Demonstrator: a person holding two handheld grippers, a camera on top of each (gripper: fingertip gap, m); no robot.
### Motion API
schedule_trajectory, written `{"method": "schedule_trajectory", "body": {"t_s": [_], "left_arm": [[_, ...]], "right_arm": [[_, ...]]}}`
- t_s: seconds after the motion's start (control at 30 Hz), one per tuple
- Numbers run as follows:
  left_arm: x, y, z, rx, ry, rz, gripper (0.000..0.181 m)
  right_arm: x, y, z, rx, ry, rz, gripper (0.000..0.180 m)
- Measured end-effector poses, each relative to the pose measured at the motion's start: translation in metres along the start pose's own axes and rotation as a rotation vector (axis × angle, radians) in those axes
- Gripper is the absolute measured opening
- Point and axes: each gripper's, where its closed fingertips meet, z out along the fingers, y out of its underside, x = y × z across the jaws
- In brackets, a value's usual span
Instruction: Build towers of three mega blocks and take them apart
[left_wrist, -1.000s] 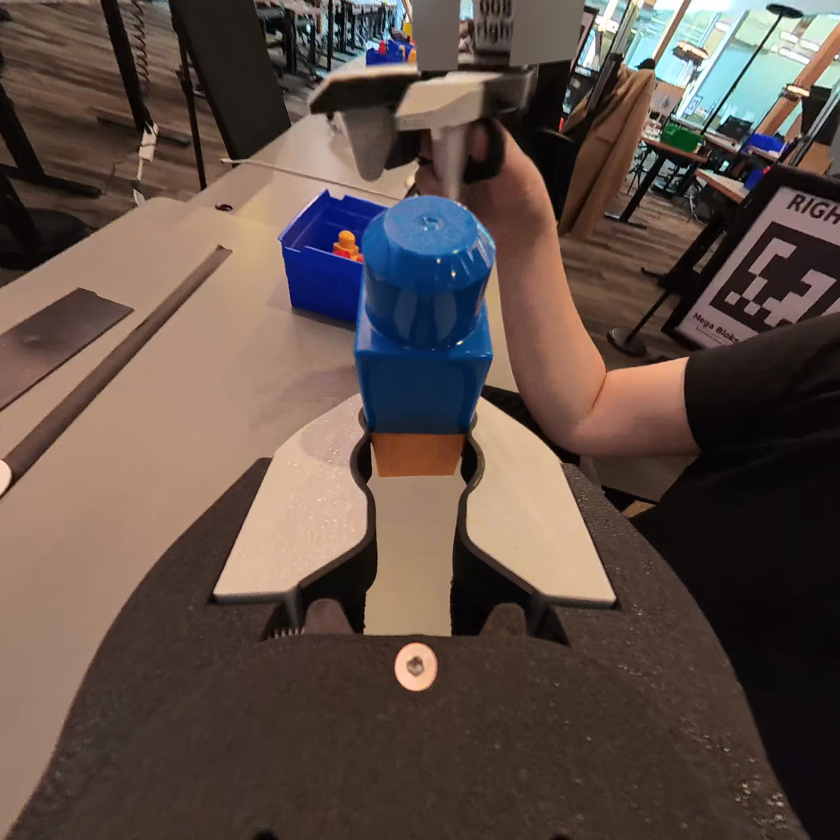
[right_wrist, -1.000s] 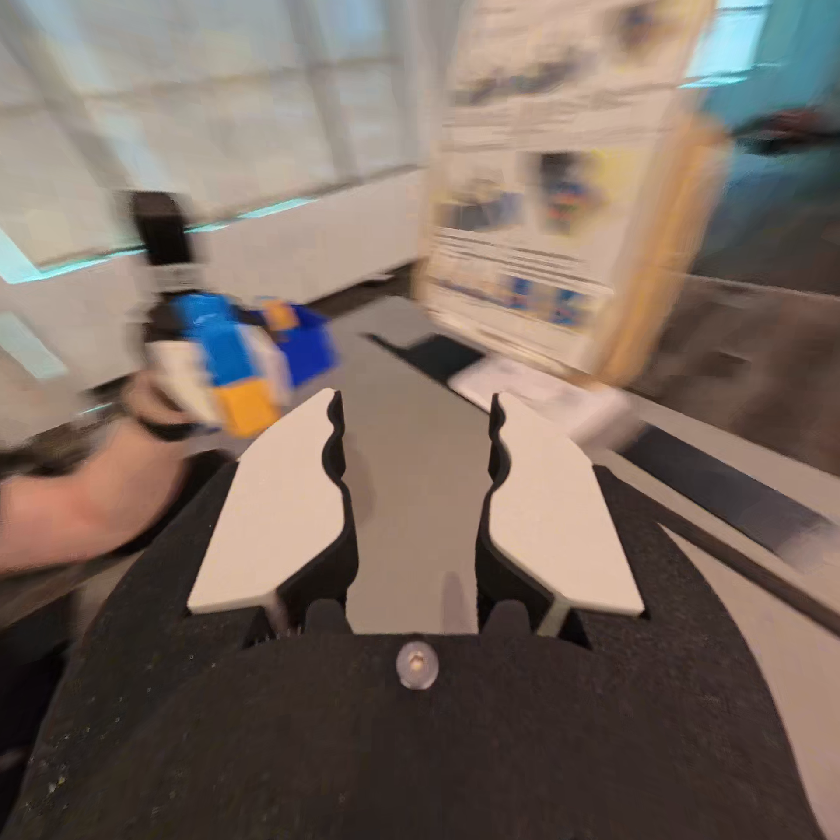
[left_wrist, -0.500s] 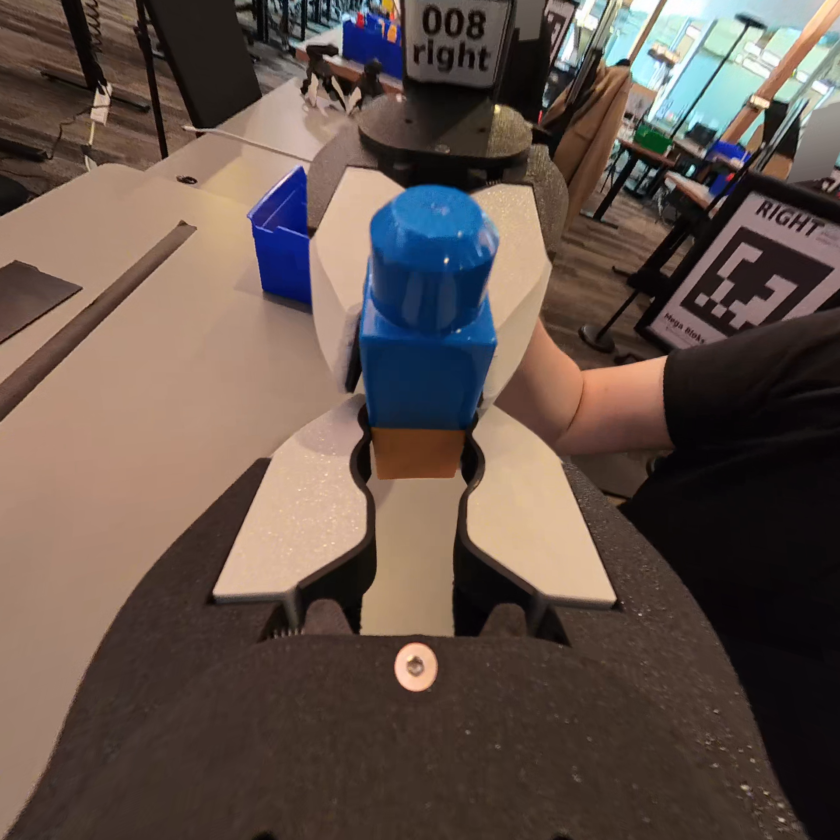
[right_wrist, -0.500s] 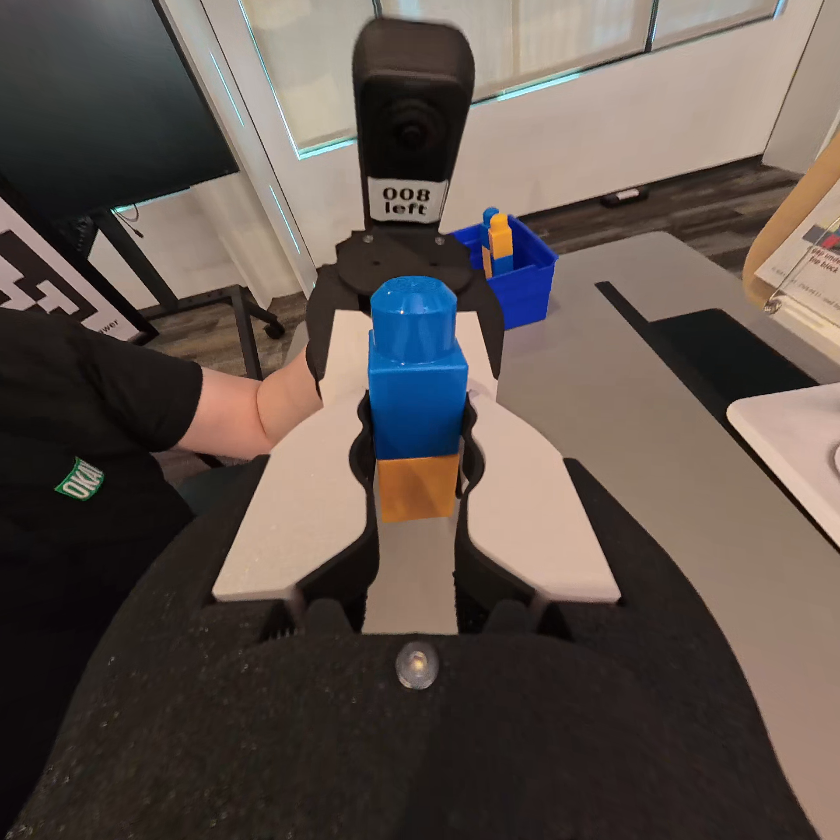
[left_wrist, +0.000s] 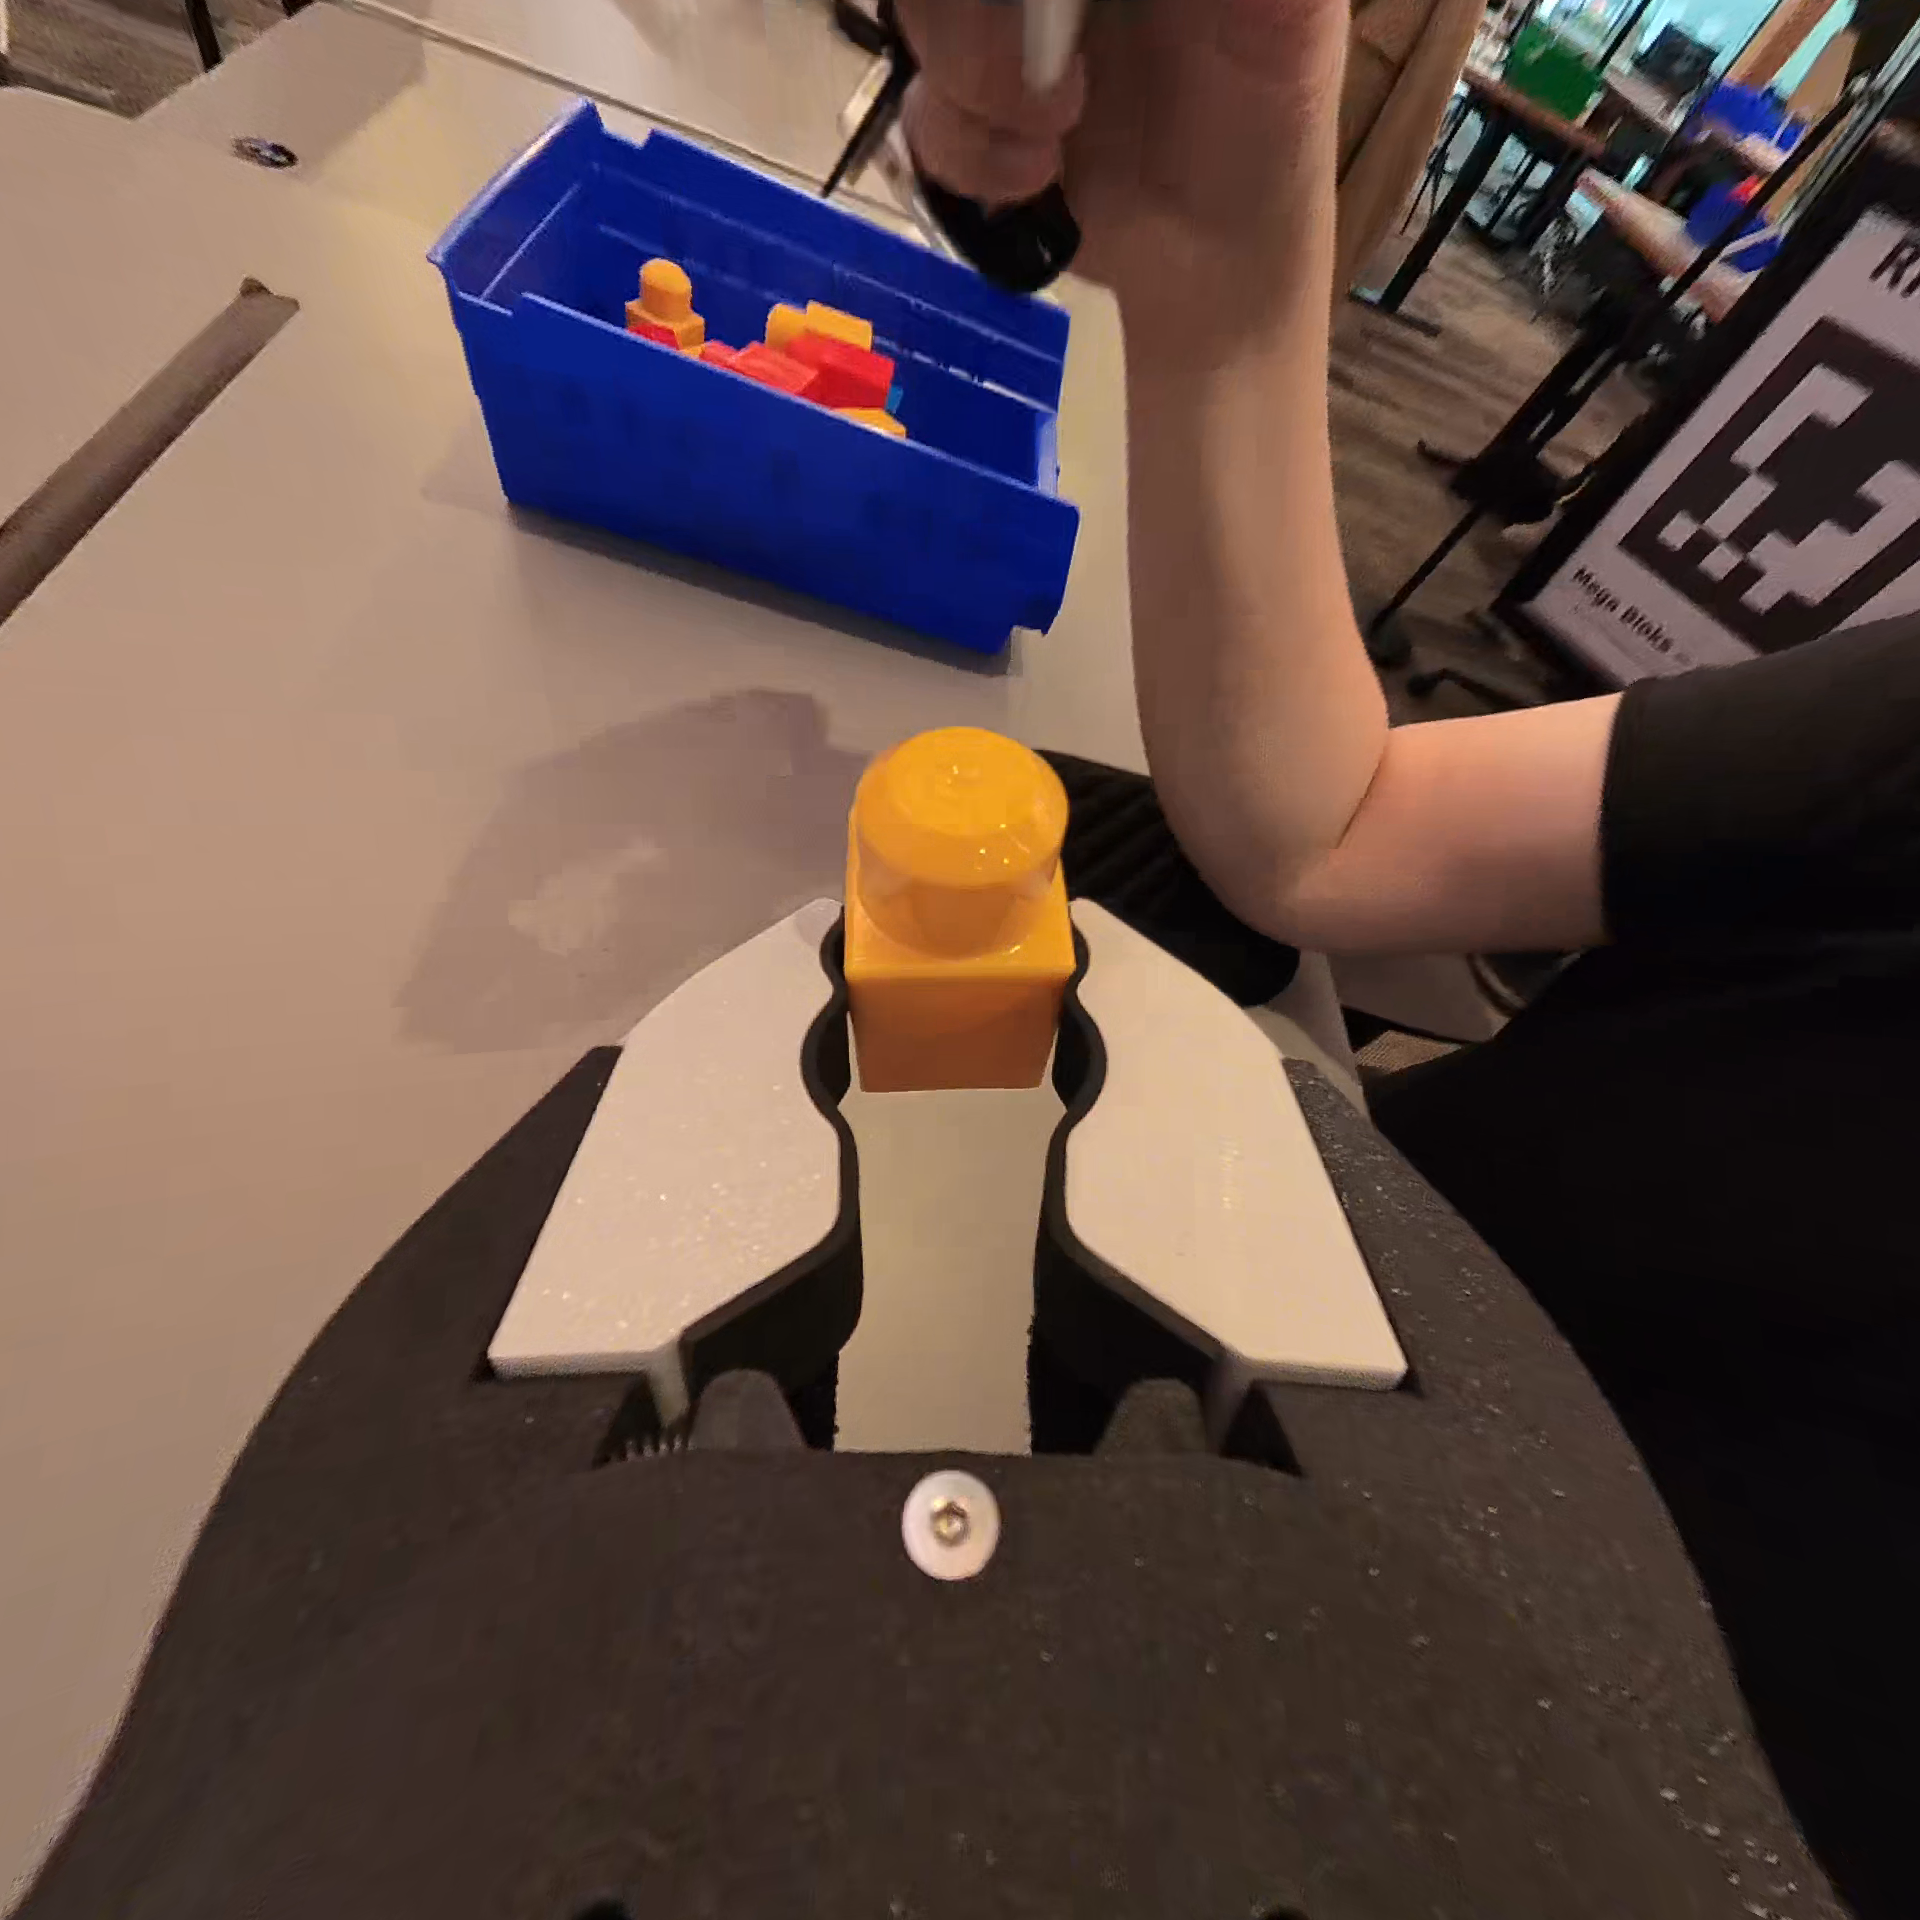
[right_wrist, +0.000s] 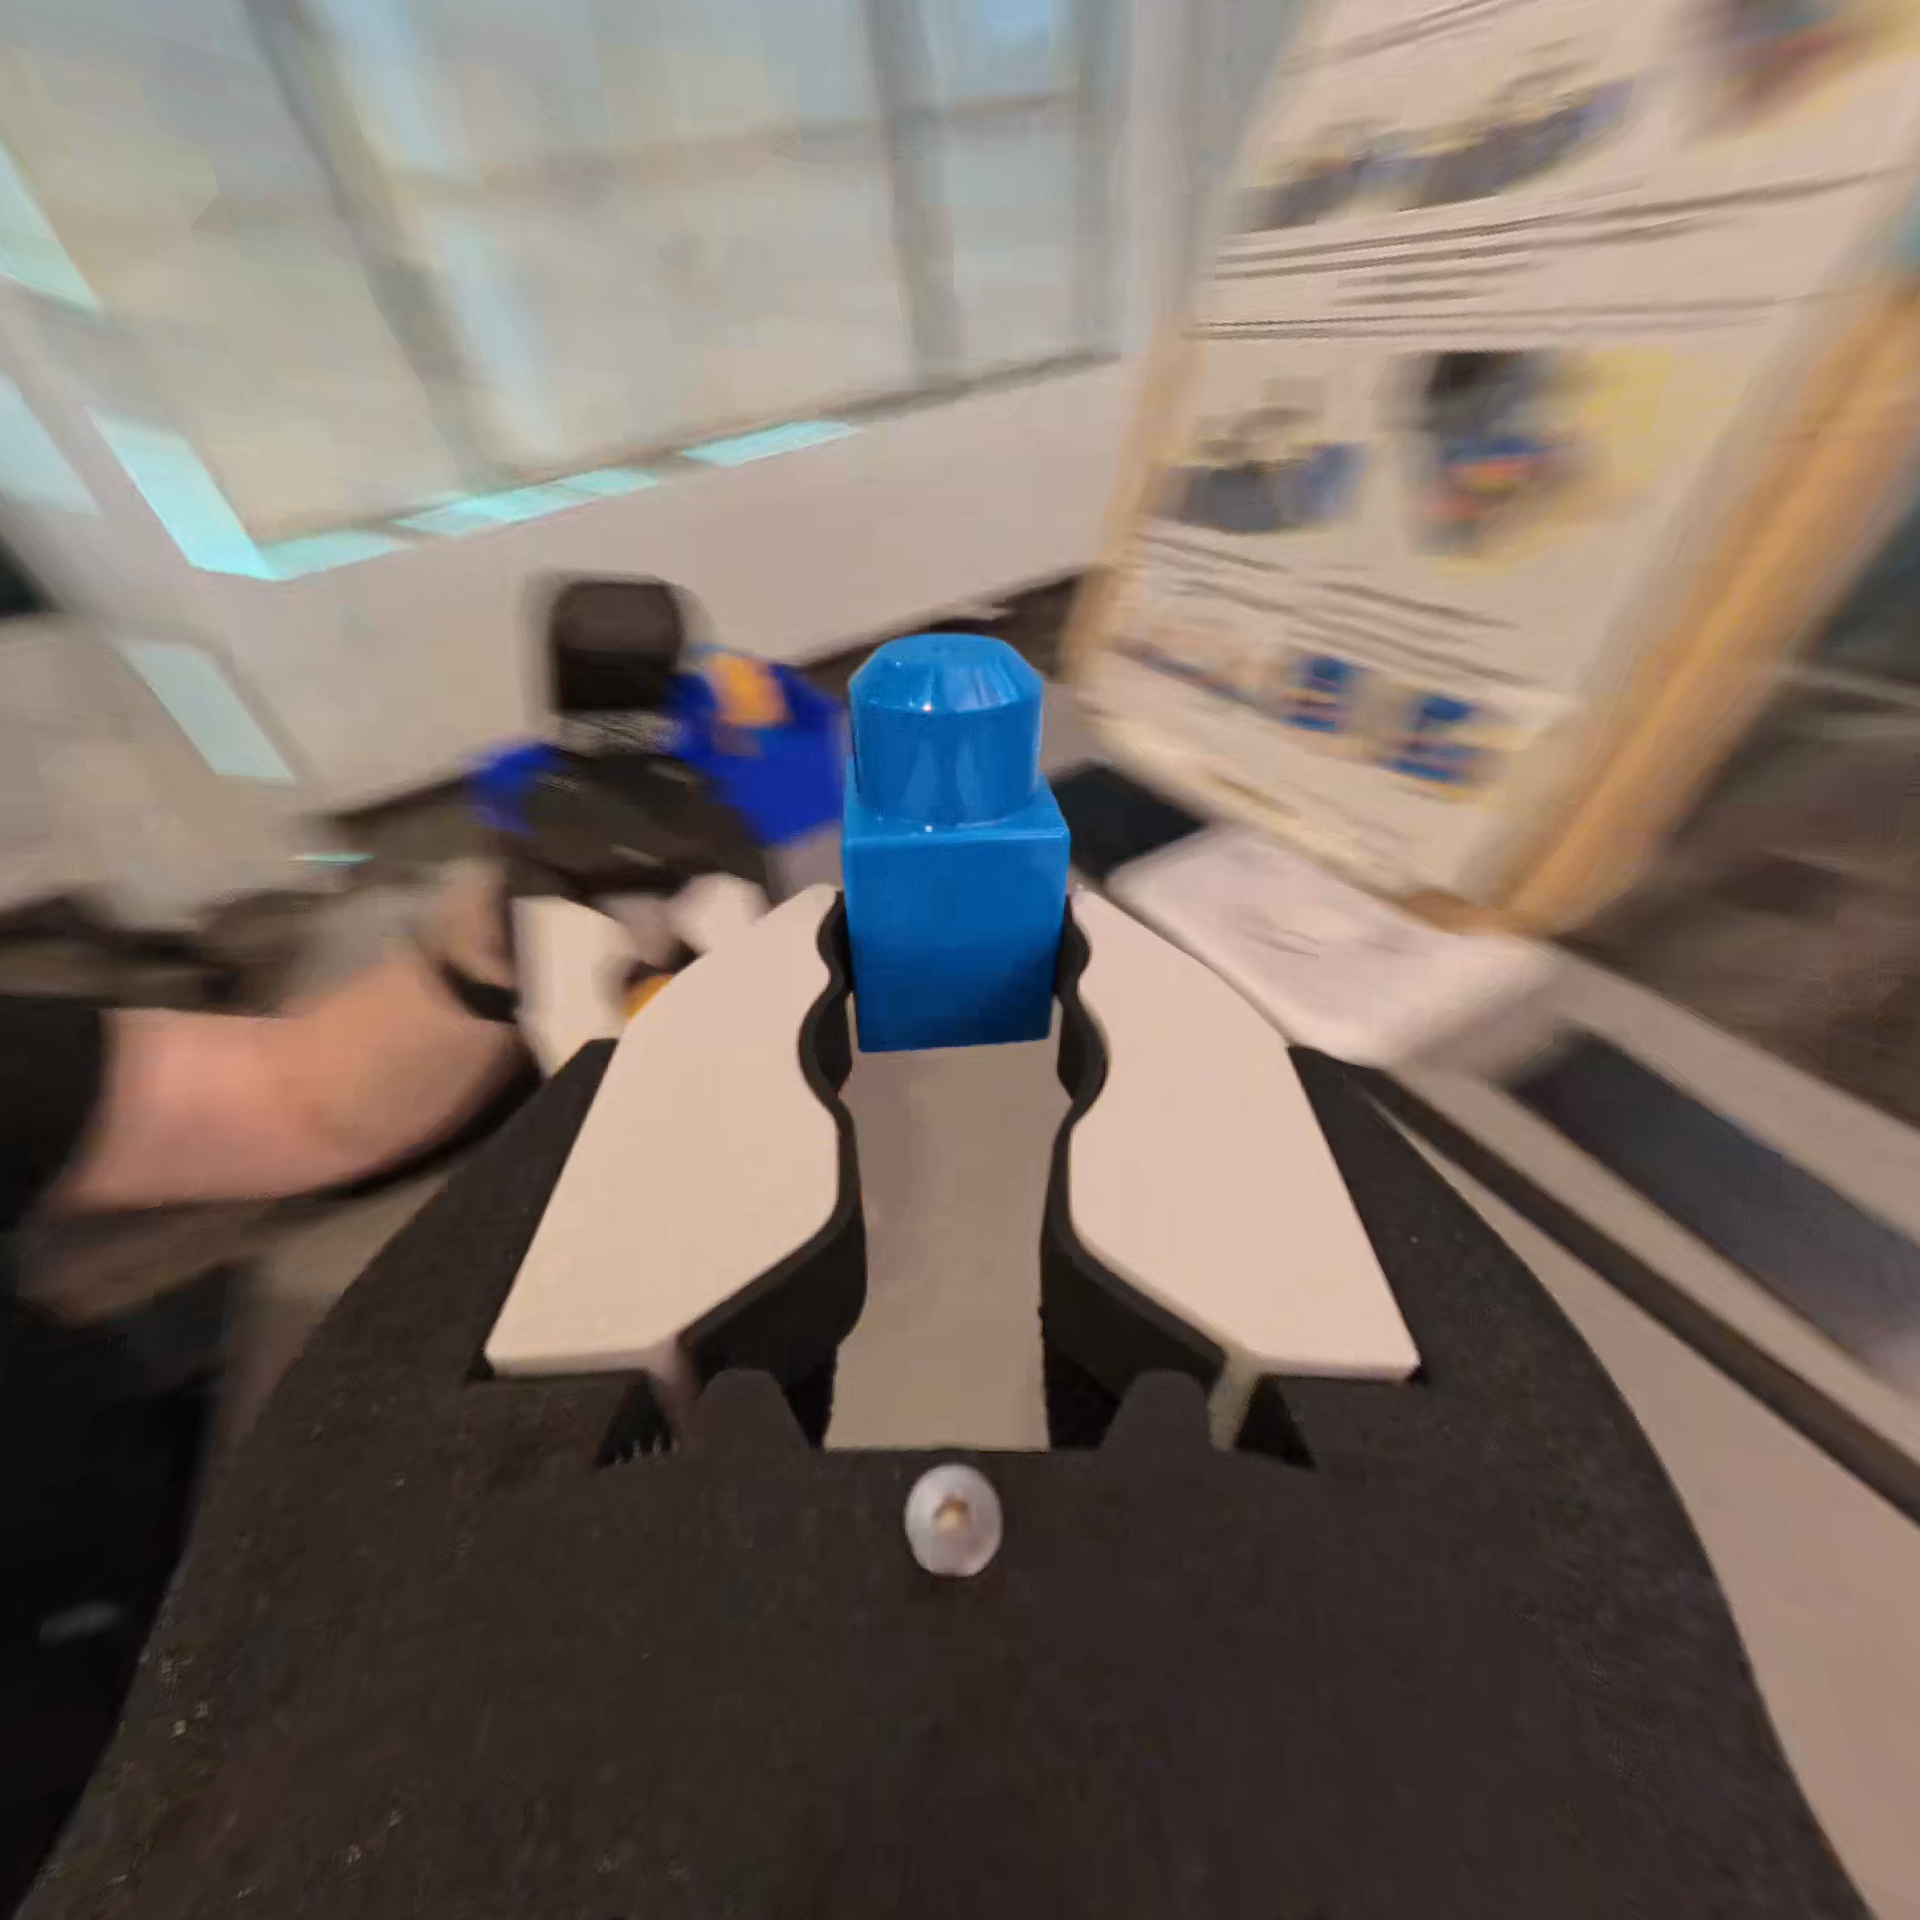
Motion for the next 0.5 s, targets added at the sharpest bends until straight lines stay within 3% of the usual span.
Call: {"method": "schedule_trajectory", "body": {"t_s": [0.1,0.2,0.27,0.43,0.5], "left_arm": [[0.006,-0.008,-0.013,0.049,0.032,-0.015,0.035],[0.011,-0.014,-0.022,0.079,0.055,-0.02,0.036],[0.009,-0.015,-0.024,0.086,0.048,-0.02,0.035],[0.008,-0.014,-0.023,0.091,0.051,-0.043,0.035],[0.007,-0.014,-0.022,0.09,0.049,-0.045,0.036]], "right_arm": [[0.081,0.026,-0.106,-0.086,0.536,0.013,0.036],[0.137,0.086,-0.205,-0.175,0.884,0.23,0.036],[0.155,0.127,-0.238,-0.215,0.948,0.366,0.036],[0.177,0.196,-0.255,-0.362,0.98,0.543,0.036],[0.188,0.203,-0.263,-0.371,1.06,0.562,0.054]]}}
